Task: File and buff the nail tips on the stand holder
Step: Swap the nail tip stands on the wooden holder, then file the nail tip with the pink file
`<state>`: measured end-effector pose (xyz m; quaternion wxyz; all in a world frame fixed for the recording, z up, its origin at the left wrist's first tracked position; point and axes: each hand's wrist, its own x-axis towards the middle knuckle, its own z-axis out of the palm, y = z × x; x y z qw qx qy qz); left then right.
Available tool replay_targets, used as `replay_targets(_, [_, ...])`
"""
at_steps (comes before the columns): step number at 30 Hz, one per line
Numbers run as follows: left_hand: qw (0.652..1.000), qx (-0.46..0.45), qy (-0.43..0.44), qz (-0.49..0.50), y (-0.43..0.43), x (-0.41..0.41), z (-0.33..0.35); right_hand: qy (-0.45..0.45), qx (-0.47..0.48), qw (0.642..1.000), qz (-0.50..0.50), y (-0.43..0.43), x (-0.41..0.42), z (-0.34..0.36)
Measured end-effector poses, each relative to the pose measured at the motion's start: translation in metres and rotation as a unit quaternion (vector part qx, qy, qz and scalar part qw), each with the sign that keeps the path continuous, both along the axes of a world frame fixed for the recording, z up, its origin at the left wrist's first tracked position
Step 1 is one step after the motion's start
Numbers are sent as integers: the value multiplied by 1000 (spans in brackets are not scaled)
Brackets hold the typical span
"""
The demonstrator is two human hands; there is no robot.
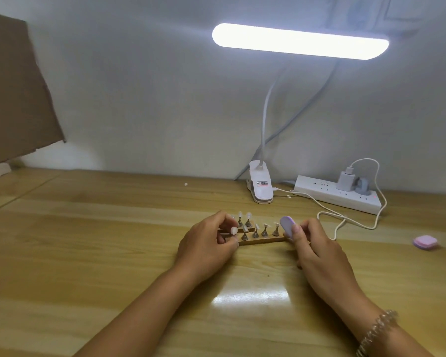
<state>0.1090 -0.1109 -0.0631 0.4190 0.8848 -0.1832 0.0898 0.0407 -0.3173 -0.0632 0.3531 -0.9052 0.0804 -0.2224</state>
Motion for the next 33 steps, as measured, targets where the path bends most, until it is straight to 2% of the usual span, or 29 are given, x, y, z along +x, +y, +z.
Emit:
replay_targets(13, [992, 95, -64, -55, -2, -1, 4, -26, -33, 999, -21, 10, -16, 6])
replay_targets(15, [987, 115, -101, -51, -3, -3, 5, -29, -22, 999, -23, 13, -18, 10])
replay_targets(20, [952, 166, -255, -32, -9, -12, 4, -63, 66, 996, -20, 17, -19, 16])
replay_targets(25, [928, 131, -348, -24, -9, -20, 10, -52, 151, 987, -1, 14, -18, 17])
replay_targets(28, [950, 102, -291, -54, -7, -31, 11, -38, 164, 985, 43, 16, -20, 20])
replay_targets(31, [979, 55, -162, -110, -13, -41, 7, -34, 162, 983, 80, 17, -26, 18])
replay_targets(33, [986, 15, -92, -142, -18, -42, 3, -26, 144, 985, 88, 17, -32, 14])
